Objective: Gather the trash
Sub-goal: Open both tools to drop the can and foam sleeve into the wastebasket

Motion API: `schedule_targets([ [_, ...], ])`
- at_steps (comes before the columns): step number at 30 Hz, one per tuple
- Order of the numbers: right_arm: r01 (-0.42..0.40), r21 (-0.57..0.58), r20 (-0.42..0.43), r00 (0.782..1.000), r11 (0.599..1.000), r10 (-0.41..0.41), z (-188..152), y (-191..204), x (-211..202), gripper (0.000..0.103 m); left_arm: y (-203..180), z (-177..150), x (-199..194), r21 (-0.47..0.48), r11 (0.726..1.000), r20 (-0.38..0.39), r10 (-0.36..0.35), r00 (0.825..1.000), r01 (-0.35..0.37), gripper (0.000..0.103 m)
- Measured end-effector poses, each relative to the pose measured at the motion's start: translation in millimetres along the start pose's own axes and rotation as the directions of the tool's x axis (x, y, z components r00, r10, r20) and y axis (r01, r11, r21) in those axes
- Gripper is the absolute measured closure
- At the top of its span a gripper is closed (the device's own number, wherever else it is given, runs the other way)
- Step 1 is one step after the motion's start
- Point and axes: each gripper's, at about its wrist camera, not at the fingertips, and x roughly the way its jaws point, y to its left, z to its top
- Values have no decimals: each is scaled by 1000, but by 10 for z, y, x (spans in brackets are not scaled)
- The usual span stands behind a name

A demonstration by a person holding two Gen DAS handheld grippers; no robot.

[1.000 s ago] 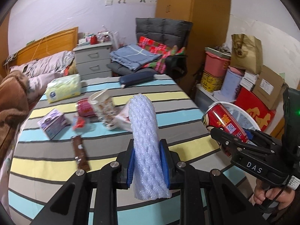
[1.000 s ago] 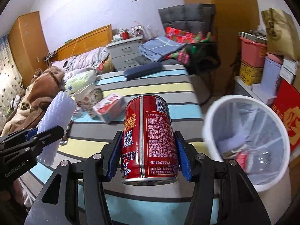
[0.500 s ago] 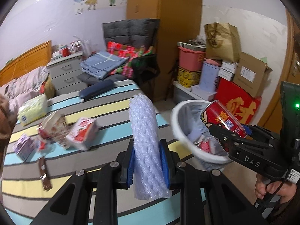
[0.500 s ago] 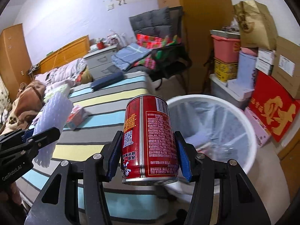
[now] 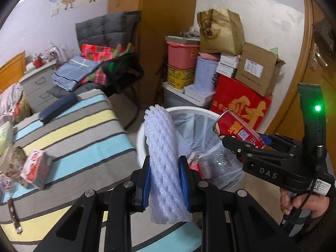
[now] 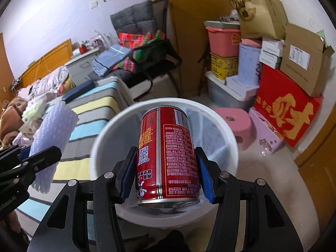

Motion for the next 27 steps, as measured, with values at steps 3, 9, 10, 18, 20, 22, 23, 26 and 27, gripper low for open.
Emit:
schedule_targets([
  [3,9,1,-24,1000,1000,-9,8,-83,73,48,-91,27,163,11,1000,-23,-14,1000,14,78],
  [9,45,-11,-36,998,999,-45,29,-194,199,48,-164,65,414,13,1000,-55,-27,998,28,77],
  [10,50,-8,-29,998,999,-50,33,-207,198,48,-164,68,430,9,999,-56,-31,998,32,77],
  [18,47,7,-23,999,999,-47,56,-267,203,43,-153,78,461,-6,999,-42,-37,998,37,47],
  [20,45,14,-13,999,999,-45,55,-276,173,43,-135,70,443,-8,1000,-39,-27,999,27,47],
  [22,50,12,-9,999,999,-50,47,-264,156,43,-119,65,417,-10,1000,-32,-23,999,23,47],
  [23,52,10,-7,999,999,-52,45,-257,147,43,-112,68,399,-13,1000,-30,-24,999,24,47],
  [26,49,12,-4,999,999,-49,35,-241,133,43,-91,59,345,-18,1000,-22,-20,1000,19,47],
  [27,45,13,-3,999,999,-45,30,-234,126,43,-84,56,327,-18,1000,-20,-17,1000,17,47],
])
